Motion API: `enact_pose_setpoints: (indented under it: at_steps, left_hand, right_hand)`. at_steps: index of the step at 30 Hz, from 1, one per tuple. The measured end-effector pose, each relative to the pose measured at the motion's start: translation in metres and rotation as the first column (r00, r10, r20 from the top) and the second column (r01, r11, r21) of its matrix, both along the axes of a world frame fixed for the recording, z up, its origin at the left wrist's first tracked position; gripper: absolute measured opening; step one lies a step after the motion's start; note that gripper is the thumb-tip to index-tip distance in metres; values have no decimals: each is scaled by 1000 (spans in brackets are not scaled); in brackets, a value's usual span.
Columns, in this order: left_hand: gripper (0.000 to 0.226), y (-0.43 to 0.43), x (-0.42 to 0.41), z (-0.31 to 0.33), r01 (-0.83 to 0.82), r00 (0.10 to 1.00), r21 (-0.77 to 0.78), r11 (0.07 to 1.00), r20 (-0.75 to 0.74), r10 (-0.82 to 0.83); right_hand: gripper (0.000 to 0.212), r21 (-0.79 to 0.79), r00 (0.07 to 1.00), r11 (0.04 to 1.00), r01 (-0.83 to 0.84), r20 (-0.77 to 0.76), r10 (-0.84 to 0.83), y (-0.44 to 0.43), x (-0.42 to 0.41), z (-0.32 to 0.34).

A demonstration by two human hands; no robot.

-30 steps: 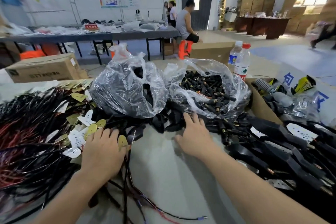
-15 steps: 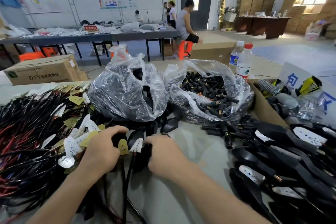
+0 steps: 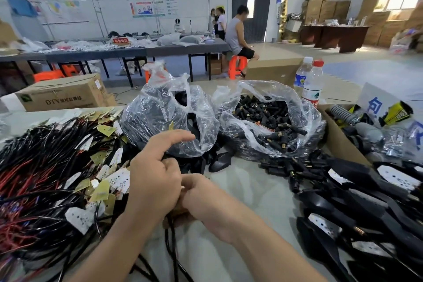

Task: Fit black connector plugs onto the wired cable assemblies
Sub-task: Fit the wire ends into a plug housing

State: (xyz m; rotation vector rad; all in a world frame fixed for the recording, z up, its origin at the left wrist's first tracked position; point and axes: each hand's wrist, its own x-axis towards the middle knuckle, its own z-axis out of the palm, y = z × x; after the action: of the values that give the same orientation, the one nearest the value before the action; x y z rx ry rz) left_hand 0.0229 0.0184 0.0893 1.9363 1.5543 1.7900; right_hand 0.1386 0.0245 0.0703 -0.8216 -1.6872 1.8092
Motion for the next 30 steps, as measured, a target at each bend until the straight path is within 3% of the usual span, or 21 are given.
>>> enact_pose_setpoints:
  at_steps: [4,6,12,16,19,23,25,27,30]
  left_hand:
    - [60,1,9,-13,61,997,-139,988,54,-54]
    - [55,1,15,-22,80,992,-219,972,110,-57]
    - [51,2,39,-51,388,856,-318,865,473,-210]
    - [32,-1,46,-59,459,800,-476,750,588,-117]
    - [25,-2,50,-65,505,759,-509,697,646,-80]
    - [22,-3,53,-75,512,764,-525,680,640,-80]
    - [27,0,52,-82,468,791,-536,703,608,-63]
    - [23,2,50,-86,392,842,-552,736,538,-44]
    - [31,-1,48,-84,267,929,-583,767,369,-43]
  right_hand:
    - [29,65,999,998,10,-32,-8,3,23,-2]
    - [20,62,984,986,152,-106,-145,7,29,-5]
    - [29,-104,838,874,475,-249,-485,28,38,2]
    - [32,-80,735,794,603,-333,-591,47,48,17]
    - [34,14,722,758,652,-316,-615,58,55,25]
    - [32,107,740,737,668,-204,-641,62,60,16]
    - [23,195,773,752,629,-53,-632,56,60,5]
    - [17,231,821,810,539,70,-566,49,59,-6]
    - [18,183,872,866,466,68,-484,41,59,-17]
